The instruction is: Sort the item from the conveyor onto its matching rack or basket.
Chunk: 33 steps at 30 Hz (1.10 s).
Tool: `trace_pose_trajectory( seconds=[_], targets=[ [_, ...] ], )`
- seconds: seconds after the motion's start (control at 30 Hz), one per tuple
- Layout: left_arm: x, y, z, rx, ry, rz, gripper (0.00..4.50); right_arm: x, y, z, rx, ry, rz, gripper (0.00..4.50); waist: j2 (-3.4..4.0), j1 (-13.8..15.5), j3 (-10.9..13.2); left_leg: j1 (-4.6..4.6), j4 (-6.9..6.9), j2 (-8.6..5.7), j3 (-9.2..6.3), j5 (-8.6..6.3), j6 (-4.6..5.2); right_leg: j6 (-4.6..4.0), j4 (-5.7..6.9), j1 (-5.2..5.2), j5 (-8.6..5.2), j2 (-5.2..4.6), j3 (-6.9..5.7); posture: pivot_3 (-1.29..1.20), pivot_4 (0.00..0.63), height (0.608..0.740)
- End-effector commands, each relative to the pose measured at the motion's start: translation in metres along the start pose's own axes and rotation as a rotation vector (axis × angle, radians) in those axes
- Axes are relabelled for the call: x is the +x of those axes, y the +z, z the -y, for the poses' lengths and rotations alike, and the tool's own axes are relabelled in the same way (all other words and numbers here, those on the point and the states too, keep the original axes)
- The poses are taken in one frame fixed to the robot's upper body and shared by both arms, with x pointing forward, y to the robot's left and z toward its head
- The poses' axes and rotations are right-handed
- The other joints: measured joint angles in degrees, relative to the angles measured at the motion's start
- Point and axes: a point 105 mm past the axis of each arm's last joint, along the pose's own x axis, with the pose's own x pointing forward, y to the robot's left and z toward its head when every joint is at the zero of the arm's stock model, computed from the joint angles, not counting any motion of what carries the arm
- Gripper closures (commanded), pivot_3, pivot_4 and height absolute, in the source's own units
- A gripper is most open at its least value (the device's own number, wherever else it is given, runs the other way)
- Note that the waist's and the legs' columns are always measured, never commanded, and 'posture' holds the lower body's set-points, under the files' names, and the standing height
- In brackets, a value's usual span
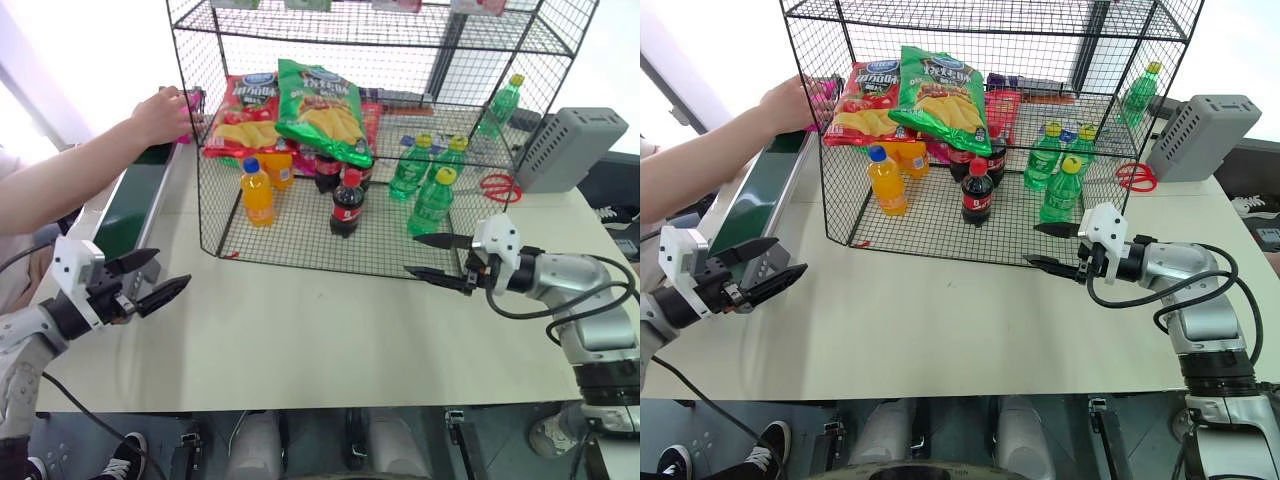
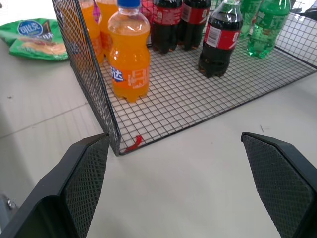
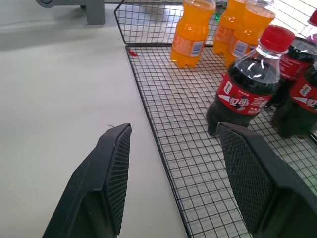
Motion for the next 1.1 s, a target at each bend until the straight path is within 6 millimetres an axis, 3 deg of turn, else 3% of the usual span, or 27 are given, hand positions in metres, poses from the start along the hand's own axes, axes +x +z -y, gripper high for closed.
trace_pose_trajectory(
  seconds=[0.03, 0.27, 0.4, 0.43, 0.6, 0.8, 1.1],
  targets=[
    [-0.010, 0.012, -0.005, 0.069, 0.048, 0.032, 0.00, 0.004, 0.019, -0.003, -0.033, 0.036, 0.048, 1.65, 0.00, -0.01, 0.00, 0.00, 0.00, 0.00, 0.00, 0.00, 0.00, 0.00, 0.00, 0.00, 0.00, 0.00, 0.00, 0.00, 0.150, 0.740],
    [-0.025, 0.017, -0.010, 0.156, 0.133, 0.042, 0.00, 0.021, 0.031, -0.023, 0.049, 0.121, 0.133, 1.65, 0.00, -0.02, 0.00, 0.00, 0.00, 0.01, 0.00, 0.00, 0.00, 0.00, -0.01, 0.00, 0.00, 0.00, -0.01, 0.00, 0.150, 0.740],
    [-0.037, 0.017, -0.015, 0.270, 0.180, 0.002, 0.00, 0.035, 0.038, -0.031, 0.110, 0.156, 0.185, 0.25, 0.00, -0.05, 0.00, 0.00, 0.00, 0.02, 0.00, 0.00, 0.00, -0.01, 0.00, 0.00, 0.00, -0.01, 0.00, 0.00, 0.150, 0.740],
    [-0.040, 0.017, -0.015, 0.306, 0.186, -0.010, 0.00, 0.039, 0.039, -0.033, 0.112, 0.161, 0.193, 0.09, 0.00, -0.05, 0.00, 0.00, 0.00, 0.01, 0.01, 0.00, 0.00, -0.01, -0.01, 0.00, 0.00, -0.02, 0.00, 0.00, 0.150, 0.740],
    [-0.058, 0.021, -0.022, 0.518, 0.248, -0.061, 0.00, 0.055, 0.048, -0.045, 0.140, 0.227, 0.228, 0.09, 0.00, 0.00, 0.00, -0.01, 0.00, 0.02, 0.00, 0.00, 0.00, -0.02, -0.01, -0.01, -0.01, -0.01, -0.02, 0.00, 0.150, 0.740],
    [-0.082, -0.001, -0.034, 0.801, 0.272, -0.262, 0.00, 0.072, 0.056, -0.058, 0.150, 0.278, 0.264, 0.09, 0.01, -0.11, -0.01, -0.01, -0.03, 0.02, 0.02, -0.01, 0.01, -0.03, -0.01, -0.05, -0.01, -0.01, -0.02, 0.00, 0.150, 0.740],
    [-0.113, -0.007, -0.057, 1.080, 0.350, -0.413, 0.00, 0.077, 0.056, -0.048, 0.117, 0.267, 0.262, 0.09, 0.00, 0.00, -0.02, -0.05, -0.04, 0.05, 0.06, -0.02, 0.01, -0.03, -0.03, -0.09, -0.01, -0.04, -0.04, 0.00, 0.150, 0.740]
  ],
)
